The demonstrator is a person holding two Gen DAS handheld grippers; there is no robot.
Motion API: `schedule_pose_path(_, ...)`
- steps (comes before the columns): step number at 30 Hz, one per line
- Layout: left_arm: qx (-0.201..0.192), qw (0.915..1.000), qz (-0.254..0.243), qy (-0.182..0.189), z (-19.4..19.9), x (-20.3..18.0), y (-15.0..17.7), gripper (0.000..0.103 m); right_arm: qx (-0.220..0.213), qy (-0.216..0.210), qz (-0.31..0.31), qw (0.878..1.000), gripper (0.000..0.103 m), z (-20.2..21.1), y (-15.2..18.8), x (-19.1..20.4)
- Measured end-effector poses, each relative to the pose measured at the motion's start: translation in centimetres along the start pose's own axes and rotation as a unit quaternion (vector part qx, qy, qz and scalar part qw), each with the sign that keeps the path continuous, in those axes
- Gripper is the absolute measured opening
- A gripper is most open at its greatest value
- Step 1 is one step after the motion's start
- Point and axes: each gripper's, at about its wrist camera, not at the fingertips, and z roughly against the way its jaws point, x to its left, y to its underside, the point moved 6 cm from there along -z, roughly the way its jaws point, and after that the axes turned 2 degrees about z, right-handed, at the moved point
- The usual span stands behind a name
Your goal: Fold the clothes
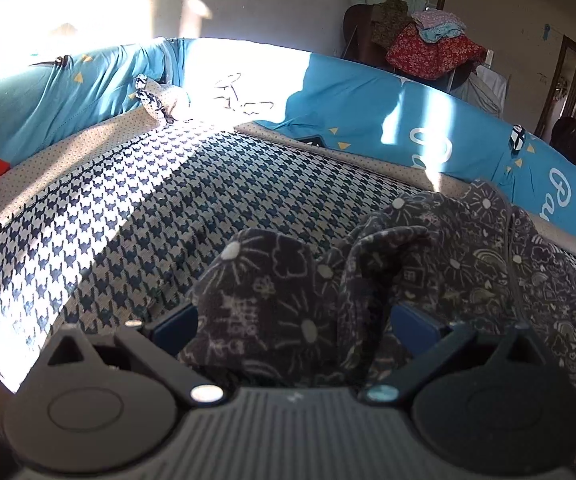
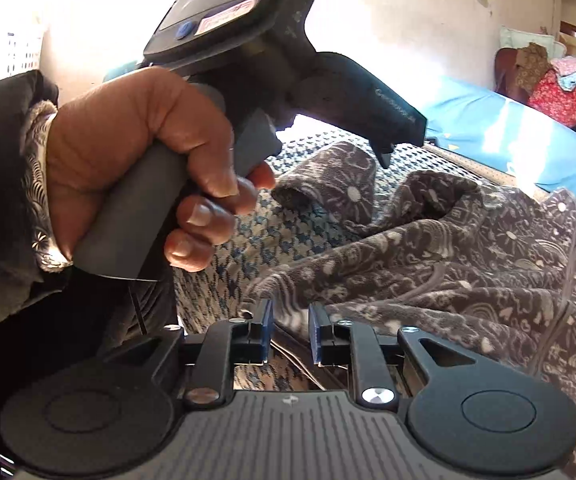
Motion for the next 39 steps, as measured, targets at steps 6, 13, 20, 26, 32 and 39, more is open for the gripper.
schedule_pose_path(6,0.012,0.9984,-0.038,0.041,-0.4,-2.8,1.4,0.103,0.018,0.055,-0.060,0.997,0.021,1.8,1.6,-3.7)
schedule_pose_path(13,0.034,0.9927,-0.086,0.078,-1.1,-5.9,3.5,0.103,0.019,0.129,-0.144,0.981,0.041,6.0,3.7,-8.4)
schedule_pose_path(20,0.047,0.9879,-0.115,0.093,-1.6,-7.8,4.6,0.103,0.019,0.213,-0.246,0.945,0.043,10.2,6.8,-14.0)
schedule_pose_path(26,0.073,0.9857,-0.126,0.085,-2.8,-8.5,5.7,0.103,0.031,0.269,-0.316,0.909,0.045,12.5,9.8,-18.0)
schedule_pose_path(32,0.094,0.9867,-0.117,0.063,-4.1,-7.9,6.4,0.103,0.049,0.271,-0.389,0.879,0.047,13.3,13.3,-19.9)
schedule_pose_path(39,0.102,0.9882,-0.101,0.053,-4.7,-7.4,6.6,0.103,0.038,0.241,-0.450,0.859,0.056,13.1,15.0,-20.5)
